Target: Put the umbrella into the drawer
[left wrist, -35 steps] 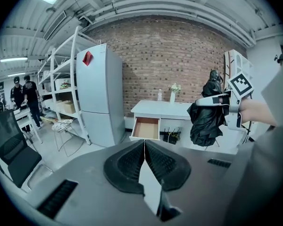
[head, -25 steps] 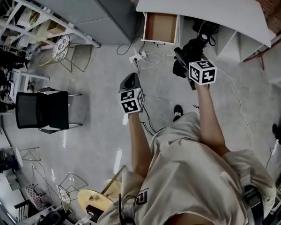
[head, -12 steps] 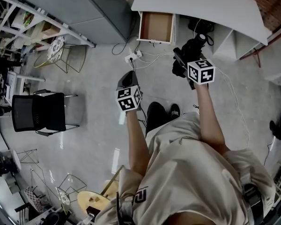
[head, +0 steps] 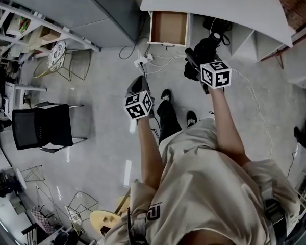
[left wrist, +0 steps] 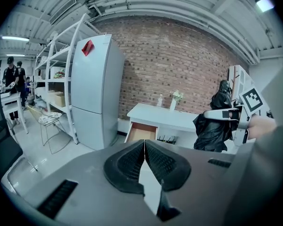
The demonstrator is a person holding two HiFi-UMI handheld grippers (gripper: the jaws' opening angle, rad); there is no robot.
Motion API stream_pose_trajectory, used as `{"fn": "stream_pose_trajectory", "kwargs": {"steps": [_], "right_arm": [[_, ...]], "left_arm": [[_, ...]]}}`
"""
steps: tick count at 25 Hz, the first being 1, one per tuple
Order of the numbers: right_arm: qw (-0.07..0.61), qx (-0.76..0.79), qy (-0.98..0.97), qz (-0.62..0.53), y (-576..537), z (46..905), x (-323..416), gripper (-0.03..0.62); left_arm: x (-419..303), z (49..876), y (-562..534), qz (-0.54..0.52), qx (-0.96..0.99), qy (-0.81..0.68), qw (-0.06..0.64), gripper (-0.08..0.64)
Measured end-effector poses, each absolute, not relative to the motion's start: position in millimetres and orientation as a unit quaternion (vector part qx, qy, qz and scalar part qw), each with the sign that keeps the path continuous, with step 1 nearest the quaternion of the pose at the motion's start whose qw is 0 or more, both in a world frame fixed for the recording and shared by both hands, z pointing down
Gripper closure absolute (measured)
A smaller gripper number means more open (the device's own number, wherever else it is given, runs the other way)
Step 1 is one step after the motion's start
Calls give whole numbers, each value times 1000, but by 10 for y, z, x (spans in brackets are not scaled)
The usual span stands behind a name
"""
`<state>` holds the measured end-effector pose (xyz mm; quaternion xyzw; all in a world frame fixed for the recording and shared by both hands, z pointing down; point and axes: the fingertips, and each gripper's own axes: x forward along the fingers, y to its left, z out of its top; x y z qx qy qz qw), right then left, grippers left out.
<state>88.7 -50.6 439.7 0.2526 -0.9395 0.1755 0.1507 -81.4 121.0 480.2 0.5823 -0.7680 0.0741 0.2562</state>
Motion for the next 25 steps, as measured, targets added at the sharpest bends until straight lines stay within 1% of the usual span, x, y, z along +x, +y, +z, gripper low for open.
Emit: {"fn": "stream_pose_trajectory", "kwargs": {"steps": [4, 12, 18, 25], "right_arm": [[147, 256, -939, 174, -586, 4381, 694, 314], [189, 273, -926, 177, -814, 4630, 471, 314], [180, 310, -917, 176, -1236, 4574, 277, 314], [195, 327, -911, 159, -1555, 4550, -61, 314]], "left_arm": [[-1025, 4791, 1082, 77, 585, -765, 258, 549], [-1360, 4867, 603, 61, 597, -751, 276, 549], [-1665, 4791, 70, 61, 628, -728, 268, 549], [-2079, 4605, -531, 51, 653, -713, 250, 549]]}}
